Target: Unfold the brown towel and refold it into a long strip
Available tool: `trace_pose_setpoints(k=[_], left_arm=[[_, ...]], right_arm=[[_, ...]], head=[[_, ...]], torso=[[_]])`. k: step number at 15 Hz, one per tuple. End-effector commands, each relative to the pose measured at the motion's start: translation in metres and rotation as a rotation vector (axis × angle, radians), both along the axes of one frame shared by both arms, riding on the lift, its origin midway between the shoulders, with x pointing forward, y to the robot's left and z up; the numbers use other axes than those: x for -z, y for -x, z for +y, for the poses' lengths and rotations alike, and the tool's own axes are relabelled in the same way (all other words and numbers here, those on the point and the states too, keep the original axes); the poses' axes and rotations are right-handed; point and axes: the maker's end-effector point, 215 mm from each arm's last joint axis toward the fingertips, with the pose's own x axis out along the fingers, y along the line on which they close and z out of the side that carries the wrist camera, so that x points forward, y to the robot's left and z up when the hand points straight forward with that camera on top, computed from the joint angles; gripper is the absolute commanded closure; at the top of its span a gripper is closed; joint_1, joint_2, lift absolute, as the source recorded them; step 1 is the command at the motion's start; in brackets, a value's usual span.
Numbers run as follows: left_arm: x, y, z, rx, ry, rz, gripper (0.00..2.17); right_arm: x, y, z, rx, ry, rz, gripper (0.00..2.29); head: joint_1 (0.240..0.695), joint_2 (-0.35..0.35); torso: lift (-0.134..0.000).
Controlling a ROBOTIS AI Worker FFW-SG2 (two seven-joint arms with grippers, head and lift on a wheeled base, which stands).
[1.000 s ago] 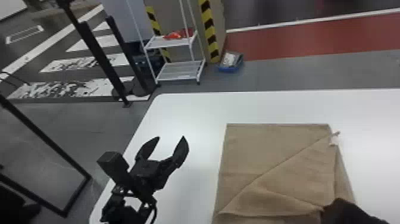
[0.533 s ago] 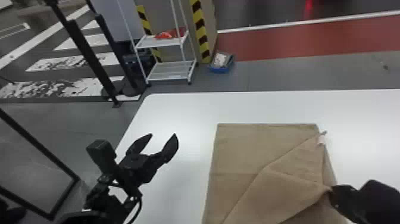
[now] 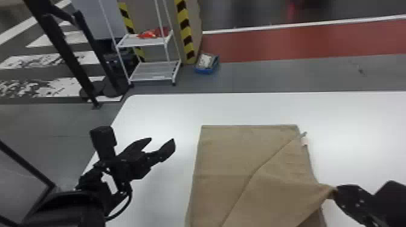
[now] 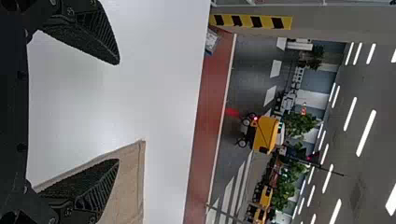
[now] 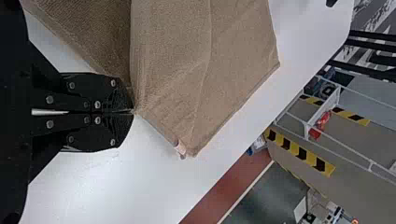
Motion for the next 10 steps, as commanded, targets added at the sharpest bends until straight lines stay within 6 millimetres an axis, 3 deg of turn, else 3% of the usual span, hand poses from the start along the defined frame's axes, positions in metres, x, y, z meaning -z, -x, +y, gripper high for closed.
trace_pose_setpoints(k=[1, 6, 10], left_arm=[[0.010, -0.010, -0.007, 0.009, 0.004, 0.018, 0.15], [0.016, -0.020, -0.021, 0.025, 0.014, 0.027, 0.15], [0.013, -0.031, -0.047, 0.065, 0.014, 0.020, 0.15]], right_arm=[[0.001, 0.000, -0.001, -0.002, 0.003, 0.002, 1.60], [-0.002, -0.006, -0.025, 0.037, 0.024, 0.000, 1.60], [-0.009, -0.008, -0.053, 0.087, 0.025, -0.003, 1.60]], head=[[0.695, 0.202], [0.695, 0.174], [0.695, 0.114]], torso=[[-0.123], [-0.123], [-0.123]])
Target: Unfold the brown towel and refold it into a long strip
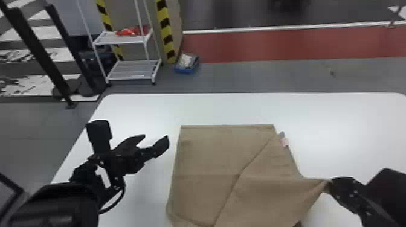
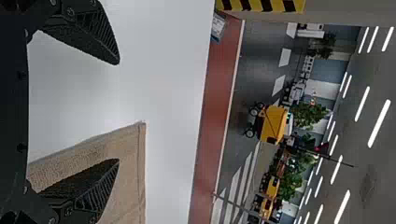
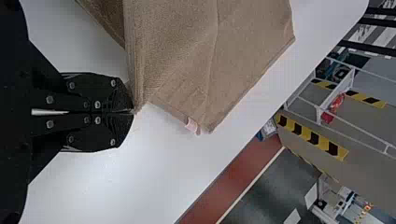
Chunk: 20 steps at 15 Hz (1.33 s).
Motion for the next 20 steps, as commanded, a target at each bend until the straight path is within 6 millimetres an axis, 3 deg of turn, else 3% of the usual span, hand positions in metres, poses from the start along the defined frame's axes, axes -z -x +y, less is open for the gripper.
trace_pose_setpoints(k=[1, 4, 7, 9, 12, 15, 20], left_arm=[[0.003, -0.009, -0.015, 0.021, -0.001, 0.005, 0.15], [0.005, -0.022, -0.034, 0.050, 0.007, 0.006, 0.15], [0.006, -0.028, -0.047, 0.068, 0.003, 0.008, 0.15], [0.010, -0.034, -0.049, 0.069, 0.001, 0.016, 0.15], [0.020, -0.040, -0.043, 0.053, -0.013, 0.025, 0.15], [0.032, -0.049, -0.047, 0.056, -0.022, 0.032, 0.15], [0.043, -0.053, -0.073, 0.099, -0.035, 0.042, 0.19]], right_arm=[[-0.004, 0.000, -0.014, 0.028, 0.002, -0.002, 1.60], [-0.010, 0.001, -0.035, 0.069, 0.018, -0.009, 1.60], [-0.019, -0.001, -0.070, 0.138, 0.033, -0.019, 1.60], [-0.022, 0.000, -0.095, 0.188, 0.050, -0.016, 1.60], [-0.024, 0.000, -0.117, 0.227, 0.045, -0.010, 1.60], [-0.022, 0.002, -0.124, 0.239, 0.048, 0.000, 1.60], [-0.017, 0.004, -0.119, 0.232, 0.031, 0.012, 1.60]], head=[[0.695, 0.098], [0.695, 0.046], [0.695, -0.014], [0.695, -0.047], [0.695, -0.091], [0.695, -0.115], [0.695, -0.145]], torso=[[-0.123], [-0.123], [-0.123], [-0.123], [-0.123], [-0.123], [-0.123]])
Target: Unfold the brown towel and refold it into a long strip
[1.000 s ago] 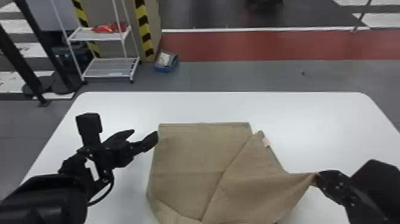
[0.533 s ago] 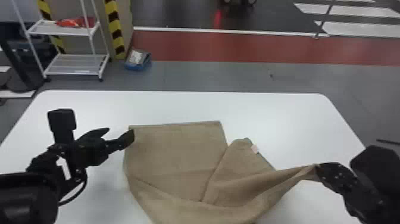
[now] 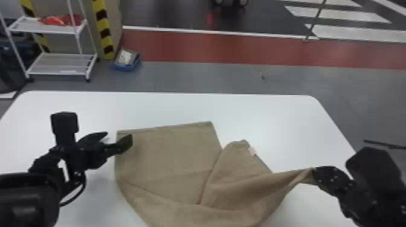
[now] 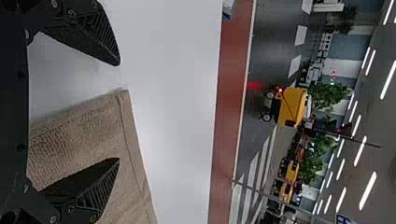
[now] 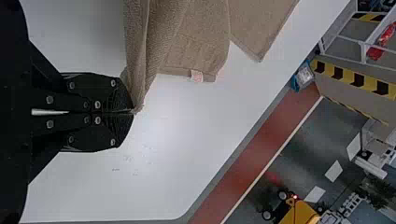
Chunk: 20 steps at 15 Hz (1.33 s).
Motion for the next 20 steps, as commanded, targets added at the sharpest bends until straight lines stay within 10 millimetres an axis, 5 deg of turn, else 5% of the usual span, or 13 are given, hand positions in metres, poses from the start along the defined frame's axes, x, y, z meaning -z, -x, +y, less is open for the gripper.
trace_pose_setpoints(k=[1, 7, 8, 12, 13, 17, 20], left_arm=[[0.003, 0.001, -0.009, 0.016, -0.007, 0.004, 0.20], [0.014, 0.000, -0.012, 0.036, -0.060, 0.019, 0.35], [0.017, 0.001, -0.012, 0.040, -0.070, 0.024, 0.50], [0.009, 0.013, -0.005, 0.033, -0.072, 0.003, 1.88], [0.001, 0.017, -0.004, 0.034, -0.071, -0.011, 2.04], [-0.025, 0.032, 0.009, 0.006, -0.084, -0.053, 2.09], [-0.045, 0.047, 0.053, -0.070, -0.097, -0.047, 2.09]], right_arm=[[0.003, 0.001, 0.002, -0.002, -0.010, 0.005, 1.60], [0.006, -0.001, 0.007, -0.011, -0.018, 0.007, 1.60], [0.006, -0.001, 0.008, -0.014, -0.024, 0.008, 1.60], [0.009, -0.007, 0.011, -0.024, -0.031, 0.007, 1.60], [0.010, -0.009, 0.011, -0.024, -0.032, 0.006, 1.60], [0.018, -0.031, 0.015, -0.042, -0.051, -0.001, 1.60], [0.013, -0.071, 0.025, -0.056, -0.100, -0.022, 1.59]], head=[[0.695, -0.148], [0.695, -0.158], [0.695, -0.157], [0.695, -0.154], [0.695, -0.151], [0.695, -0.141], [0.695, -0.109]], torso=[[-0.123], [-0.123], [-0.123], [-0.123], [-0.123], [-0.123], [-0.123]])
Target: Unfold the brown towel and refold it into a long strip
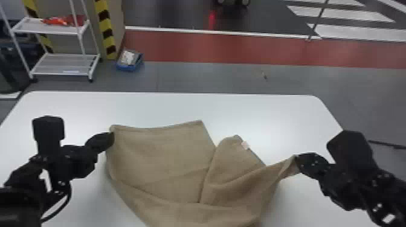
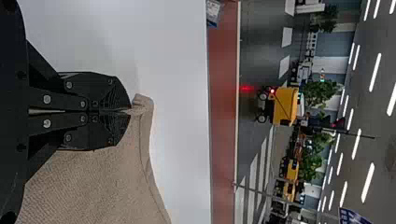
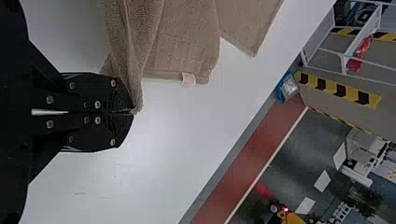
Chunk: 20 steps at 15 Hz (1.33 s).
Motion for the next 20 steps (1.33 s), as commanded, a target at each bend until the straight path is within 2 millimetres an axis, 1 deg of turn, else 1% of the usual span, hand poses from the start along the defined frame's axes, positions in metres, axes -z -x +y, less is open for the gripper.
trace_pose_setpoints(k=[1, 2, 3, 4, 5, 6, 7, 8, 9, 10, 11, 12, 13, 14, 15, 16, 17, 18, 19, 20], left_arm=[[-0.017, 0.015, 0.046, -0.080, -0.009, 0.004, 2.09], [-0.027, 0.020, 0.067, -0.117, -0.011, -0.009, 2.09], [-0.032, 0.033, 0.094, -0.169, -0.013, 0.002, 2.09], [-0.039, 0.046, 0.116, -0.208, -0.016, -0.006, 2.09], [-0.049, 0.063, 0.138, -0.251, -0.018, -0.021, 2.09], [-0.050, 0.084, 0.158, -0.292, -0.027, -0.018, 2.09], [-0.050, 0.102, 0.173, -0.329, -0.040, -0.011, 2.09], [-0.050, 0.111, 0.178, -0.350, -0.046, -0.010, 2.09], [-0.049, 0.118, 0.176, -0.358, -0.049, -0.008, 2.09], [-0.043, 0.127, 0.176, -0.373, -0.056, 0.007, 2.09], [-0.037, 0.134, 0.171, -0.377, -0.046, 0.019, 2.09], [-0.027, 0.141, 0.169, -0.381, -0.045, 0.039, 2.08], [-0.017, 0.144, 0.171, -0.380, -0.058, 0.058, 2.08], [-0.004, 0.149, 0.173, -0.378, -0.064, 0.083, 2.07], [0.007, 0.154, 0.173, -0.379, -0.060, 0.105, 1.84], [0.013, 0.157, 0.173, -0.378, -0.057, 0.117, 1.37], [0.015, 0.159, 0.174, -0.379, -0.061, 0.117, 0.48], [0.017, 0.162, 0.174, -0.377, -0.061, 0.125, 0.00], [0.017, 0.163, 0.172, -0.371, -0.060, 0.126, 0.00], [0.016, 0.166, 0.173, -0.369, -0.072, 0.127, 0.00]], right_arm=[[-0.007, -0.035, 0.006, -0.013, -0.021, -0.022, 1.60], [-0.007, -0.052, 0.006, -0.011, -0.016, -0.022, 1.60], [-0.008, -0.069, 0.007, -0.012, -0.015, -0.024, 1.59], [-0.008, -0.081, 0.008, -0.014, -0.013, -0.025, 1.59], [-0.007, -0.090, 0.003, -0.007, -0.005, -0.022, 1.60], [-0.004, -0.097, 0.000, -0.007, 0.005, -0.017, 1.60], [0.001, -0.100, -0.006, -0.003, 0.014, -0.003, 1.60], [0.004, -0.100, -0.012, 0.002, 0.021, 0.007, 1.60], [0.009, -0.096, -0.022, 0.016, 0.032, 0.023, 1.60], [0.015, -0.089, -0.033, 0.033, 0.037, 0.045, 1.60], [0.022, -0.081, -0.041, 0.039, 0.037, 0.070, 1.60], [0.029, -0.074, -0.043, 0.035, 0.040, 0.095, 1.60], [0.033, -0.070, -0.045, 0.031, 0.048, 0.108, 1.60], [0.039, -0.064, -0.045, 0.023, 0.050, 0.126, 1.60], [0.043, -0.061, -0.044, 0.018, 0.049, 0.138, 1.60], [0.045, -0.058, -0.046, 0.019, 0.054, 0.145, 1.60], [0.046, -0.057, -0.048, 0.021, 0.058, 0.147, 1.60], [0.047, -0.055, -0.050, 0.022, 0.059, 0.151, 1.60], [0.048, -0.053, -0.052, 0.025, 0.061, 0.152, 1.60], [0.048, -0.050, -0.059, 0.039, 0.062, 0.154, 1.60]], head=[[0.695, -0.095], [0.695, -0.080], [0.695, -0.059], [0.695, -0.012], [0.695, 0.015], [0.695, 0.041], [0.695, 0.059], [0.695, 0.076], [0.695, 0.105], [0.695, 0.112], [0.695, 0.111], [0.695, 0.107], [0.695, 0.088], [0.695, 0.088], [0.695, 0.078], [0.695, 0.077], [0.695, 0.078], [0.695, 0.078], [0.695, 0.076], [0.695, 0.073]], torso=[[-0.123], [-0.123], [-0.123], [-0.123], [-0.123], [-0.123], [-0.123], [-0.123], [-0.123], [-0.123], [-0.123], [-0.123], [-0.123], [-0.123], [-0.123], [-0.123], [-0.123], [-0.123], [-0.123], [-0.123]])
